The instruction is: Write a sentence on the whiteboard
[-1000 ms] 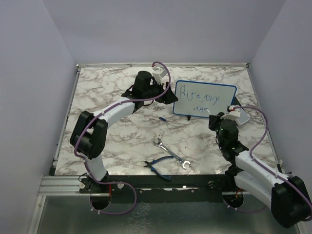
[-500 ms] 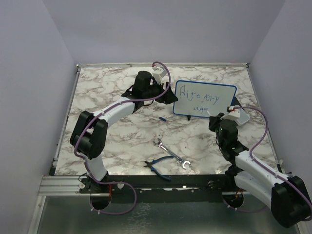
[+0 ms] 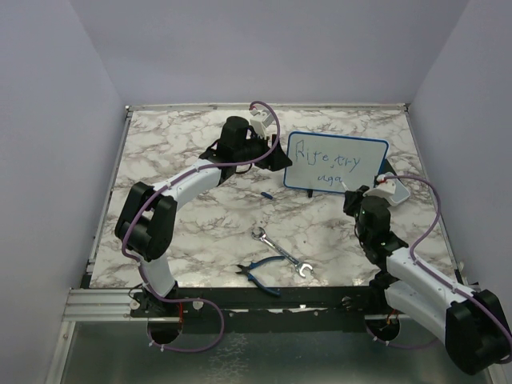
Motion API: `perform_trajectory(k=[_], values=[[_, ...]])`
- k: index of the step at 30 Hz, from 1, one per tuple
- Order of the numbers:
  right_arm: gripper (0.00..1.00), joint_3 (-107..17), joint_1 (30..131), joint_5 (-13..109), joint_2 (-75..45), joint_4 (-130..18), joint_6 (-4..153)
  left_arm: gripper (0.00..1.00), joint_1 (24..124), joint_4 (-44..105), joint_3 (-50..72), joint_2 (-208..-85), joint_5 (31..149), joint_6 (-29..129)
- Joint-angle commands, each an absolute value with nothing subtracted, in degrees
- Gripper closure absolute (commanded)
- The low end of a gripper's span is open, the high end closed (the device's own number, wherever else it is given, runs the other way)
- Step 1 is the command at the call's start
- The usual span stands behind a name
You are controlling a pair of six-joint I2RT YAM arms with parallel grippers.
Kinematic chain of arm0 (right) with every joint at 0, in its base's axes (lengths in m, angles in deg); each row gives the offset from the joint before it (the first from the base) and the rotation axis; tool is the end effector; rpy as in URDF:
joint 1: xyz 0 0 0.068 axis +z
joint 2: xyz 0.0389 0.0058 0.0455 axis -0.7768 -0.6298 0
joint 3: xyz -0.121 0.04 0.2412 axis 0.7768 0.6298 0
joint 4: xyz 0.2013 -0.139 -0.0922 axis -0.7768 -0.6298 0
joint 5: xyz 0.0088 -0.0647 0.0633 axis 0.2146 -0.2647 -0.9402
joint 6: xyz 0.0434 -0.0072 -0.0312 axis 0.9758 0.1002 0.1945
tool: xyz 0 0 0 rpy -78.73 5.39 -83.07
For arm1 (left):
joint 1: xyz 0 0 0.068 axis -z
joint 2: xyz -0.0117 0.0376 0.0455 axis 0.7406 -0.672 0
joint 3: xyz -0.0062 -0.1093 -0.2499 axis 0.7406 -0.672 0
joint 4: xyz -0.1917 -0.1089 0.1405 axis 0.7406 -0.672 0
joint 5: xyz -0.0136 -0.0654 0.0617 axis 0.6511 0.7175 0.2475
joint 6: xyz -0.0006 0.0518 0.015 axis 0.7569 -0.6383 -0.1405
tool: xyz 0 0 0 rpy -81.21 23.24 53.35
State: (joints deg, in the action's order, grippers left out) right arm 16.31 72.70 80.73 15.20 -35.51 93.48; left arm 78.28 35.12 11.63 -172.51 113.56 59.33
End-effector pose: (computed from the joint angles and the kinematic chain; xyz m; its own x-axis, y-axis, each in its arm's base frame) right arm 0.1801 0.0552 0.1909 -0.2196 0.3314 -0.9176 0.1598 0.9400 0.3013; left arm 0.3461 -0.2257 0.2701 -0.6046 -0.0029 -0.7965 0.6812 0.5163 -0.5190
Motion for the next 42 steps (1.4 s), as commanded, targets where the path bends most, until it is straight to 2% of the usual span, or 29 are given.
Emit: perform_trajectory(k=[1,8,13,42], values=[[0.99,16.2,72.4,83.1,17.5,-35.3,93.0,0.36,78.6,34.4,11.8,-171.0,114.4,58.7],[0.99,17.6,72.4,81.1,24.5,-36.0,91.4,0.36,78.6,34.3,11.8,-171.0,114.5,58.8],[0.99,15.9,72.4,84.1,21.5,-37.4,92.1,0.36,78.6,34.3,11.8,-170.9,114.5,58.8],[0.99,15.7,72.4,84.2,16.7,-32.4,91.2,0.36,78.6,34.3,11.7,-170.8,114.5,58.6]])
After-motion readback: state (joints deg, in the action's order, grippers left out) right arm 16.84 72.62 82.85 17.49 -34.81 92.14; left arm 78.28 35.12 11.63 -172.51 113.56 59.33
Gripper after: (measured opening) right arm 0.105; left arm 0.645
